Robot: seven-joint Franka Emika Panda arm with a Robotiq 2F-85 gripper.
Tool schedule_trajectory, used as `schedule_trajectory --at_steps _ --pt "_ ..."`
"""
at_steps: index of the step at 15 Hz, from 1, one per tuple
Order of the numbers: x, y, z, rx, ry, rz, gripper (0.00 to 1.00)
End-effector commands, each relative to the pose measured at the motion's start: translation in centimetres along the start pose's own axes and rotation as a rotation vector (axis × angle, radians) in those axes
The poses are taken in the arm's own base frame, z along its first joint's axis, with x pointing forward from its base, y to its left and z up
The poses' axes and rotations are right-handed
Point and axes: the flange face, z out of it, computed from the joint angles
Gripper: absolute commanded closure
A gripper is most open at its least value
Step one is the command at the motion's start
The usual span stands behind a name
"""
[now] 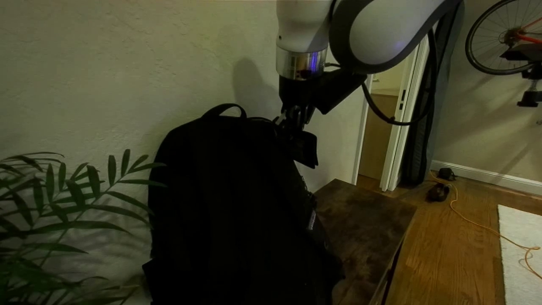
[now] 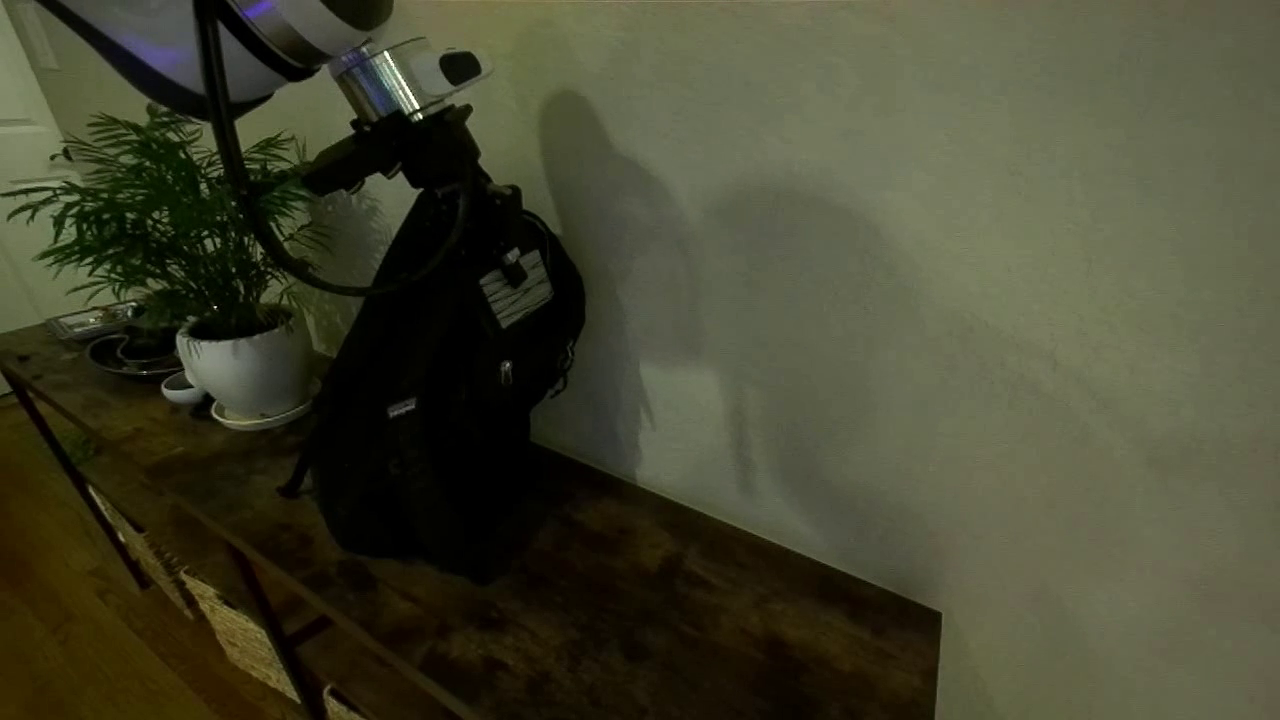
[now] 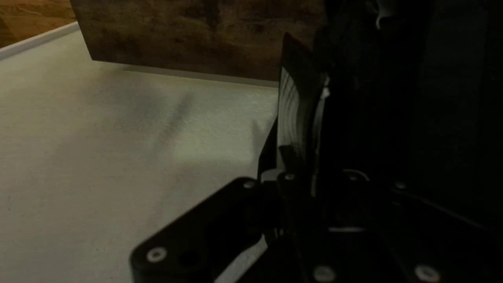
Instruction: Pick up the wallet and place it in the backpack
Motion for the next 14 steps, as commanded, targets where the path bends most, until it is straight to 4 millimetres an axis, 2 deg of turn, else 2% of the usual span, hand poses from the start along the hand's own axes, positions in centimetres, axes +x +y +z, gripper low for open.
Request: schedule_trajectory --at_steps 1,4,8,14 --pt "-2.4 1.1 1.7 0.010 -0.117 -0.003 0.93" --pt "-4.5 2.1 3.3 0.015 -0.217 0.009 0.93" --pt "-6.5 3.3 3.5 0.016 -0.288 0.038 0.93" --pt "-7.2 3.1 0.2 0.022 -0.273 0.035 0.93"
